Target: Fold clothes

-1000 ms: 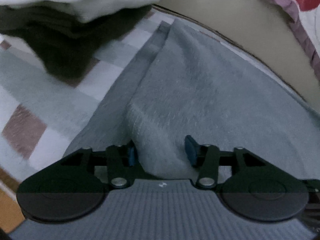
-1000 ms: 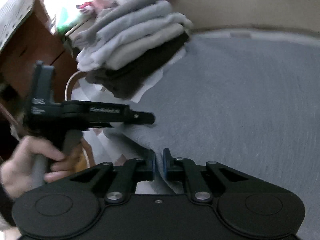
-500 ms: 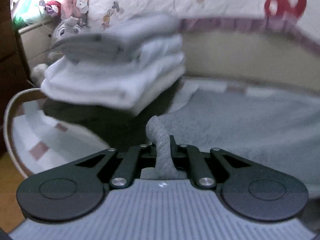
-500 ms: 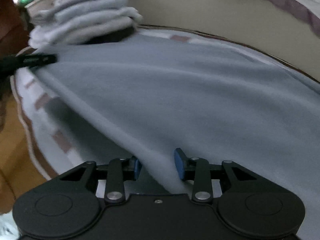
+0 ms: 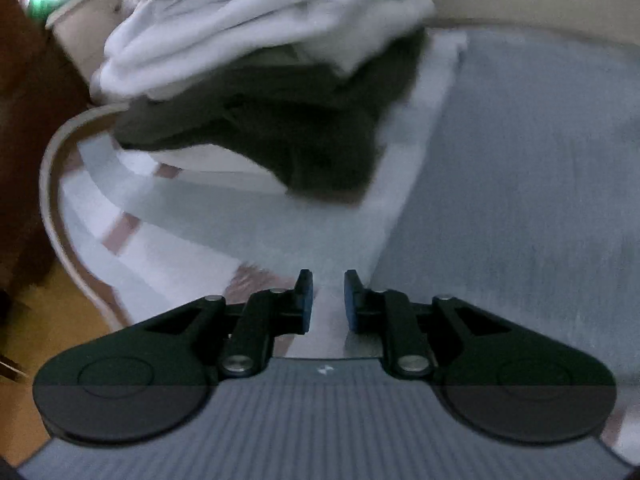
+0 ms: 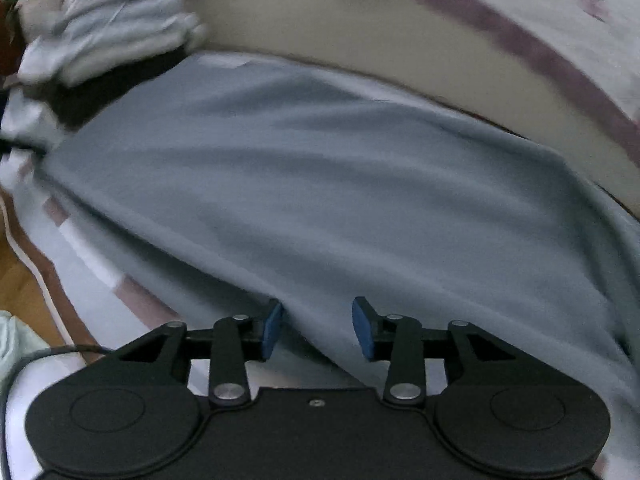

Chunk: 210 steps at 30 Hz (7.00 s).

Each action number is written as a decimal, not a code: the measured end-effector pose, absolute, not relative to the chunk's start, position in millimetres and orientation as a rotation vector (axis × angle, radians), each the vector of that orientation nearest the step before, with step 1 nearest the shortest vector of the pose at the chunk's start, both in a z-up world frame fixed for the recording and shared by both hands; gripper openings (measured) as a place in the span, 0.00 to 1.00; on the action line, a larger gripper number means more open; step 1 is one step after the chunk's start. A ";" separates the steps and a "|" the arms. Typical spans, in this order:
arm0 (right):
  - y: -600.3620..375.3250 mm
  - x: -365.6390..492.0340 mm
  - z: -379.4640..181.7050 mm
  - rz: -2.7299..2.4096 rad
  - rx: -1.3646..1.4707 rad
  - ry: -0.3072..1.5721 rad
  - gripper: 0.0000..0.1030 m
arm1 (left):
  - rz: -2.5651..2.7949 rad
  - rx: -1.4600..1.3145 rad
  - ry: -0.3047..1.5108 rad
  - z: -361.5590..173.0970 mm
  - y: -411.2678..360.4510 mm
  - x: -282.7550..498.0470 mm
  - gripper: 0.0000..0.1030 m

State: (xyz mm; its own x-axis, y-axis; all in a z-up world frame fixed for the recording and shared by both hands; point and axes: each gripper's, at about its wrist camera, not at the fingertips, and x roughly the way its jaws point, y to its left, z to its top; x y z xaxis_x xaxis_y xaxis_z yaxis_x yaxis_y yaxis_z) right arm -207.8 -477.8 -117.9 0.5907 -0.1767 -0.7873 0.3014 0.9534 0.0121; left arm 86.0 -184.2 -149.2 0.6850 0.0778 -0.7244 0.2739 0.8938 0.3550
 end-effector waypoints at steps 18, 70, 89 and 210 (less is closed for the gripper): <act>-706.4 -513.3 -167.6 -0.790 1.388 0.103 0.67 | -1.207 0.667 0.702 -66.7 -476.3 -137.7 0.46; -853.7 -469.6 -208.6 -0.910 1.124 0.022 0.69 | -1.593 0.413 0.972 -118.2 -885.5 -200.0 0.10; -841.6 -494.5 -185.4 -1.099 1.065 0.112 0.20 | -1.487 0.348 0.557 -96.2 -837.3 -204.1 0.29; -596.7 -370.0 -110.0 -0.475 1.043 0.700 0.54 | -0.375 0.264 1.038 -138.5 -220.7 58.0 0.72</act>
